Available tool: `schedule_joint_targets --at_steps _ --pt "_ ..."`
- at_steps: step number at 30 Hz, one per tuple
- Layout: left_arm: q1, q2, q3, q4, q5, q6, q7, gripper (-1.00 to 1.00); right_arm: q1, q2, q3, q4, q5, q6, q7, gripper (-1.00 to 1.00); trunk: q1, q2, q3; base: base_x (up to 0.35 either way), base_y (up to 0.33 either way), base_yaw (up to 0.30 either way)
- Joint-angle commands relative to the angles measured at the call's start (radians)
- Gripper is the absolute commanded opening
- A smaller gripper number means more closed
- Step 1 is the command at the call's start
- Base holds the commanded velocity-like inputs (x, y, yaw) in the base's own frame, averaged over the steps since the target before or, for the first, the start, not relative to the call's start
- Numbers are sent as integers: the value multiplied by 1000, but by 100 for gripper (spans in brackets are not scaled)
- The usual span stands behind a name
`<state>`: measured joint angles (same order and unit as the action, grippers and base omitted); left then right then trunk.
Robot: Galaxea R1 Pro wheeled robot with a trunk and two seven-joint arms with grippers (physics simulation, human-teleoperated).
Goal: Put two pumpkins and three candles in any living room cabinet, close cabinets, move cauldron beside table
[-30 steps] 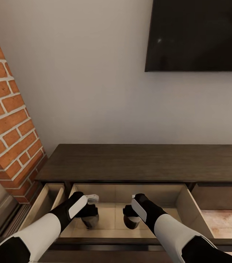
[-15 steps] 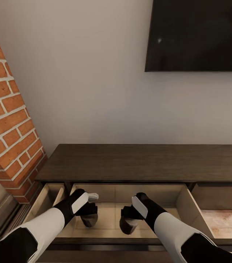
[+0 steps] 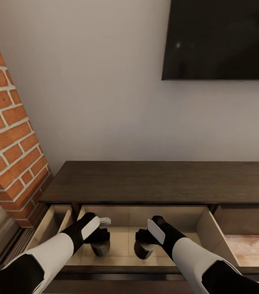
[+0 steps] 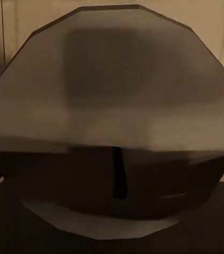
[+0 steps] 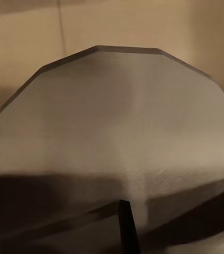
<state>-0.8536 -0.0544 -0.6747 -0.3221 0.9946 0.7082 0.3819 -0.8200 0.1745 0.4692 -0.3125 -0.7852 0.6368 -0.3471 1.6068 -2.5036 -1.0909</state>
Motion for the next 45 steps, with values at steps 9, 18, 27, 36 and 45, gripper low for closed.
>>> schedule_joint_targets --at_steps 9,18,27,36,45 --pt "-1 -5 1 -5 5 11 0 -100 -17 0 0 -2 -1 -3 0 -100 3 -2 -27 0 0 0" --pt "-2 -3 1 -6 92 14 0 -100 -18 0 0 -3 -3 -2 0 -100 5 -3 -46 0 0 0" --pt "-2 2 1 -29 95 14 0 -100 -18 0 0 -5 -5 -1 0 -100 8 -4 -66 0 0 0" --pt "-1 2 -7 -25 80 5 10 -100 -18 0 0 -2 -4 -4 0 -100 8 -4 -66 0 0 0" --pt "3 -29 -12 -14 76 -13 168 -100 -16 0 39 7 -7 -63 -53 -100 8 -4 -66 0 0 0"
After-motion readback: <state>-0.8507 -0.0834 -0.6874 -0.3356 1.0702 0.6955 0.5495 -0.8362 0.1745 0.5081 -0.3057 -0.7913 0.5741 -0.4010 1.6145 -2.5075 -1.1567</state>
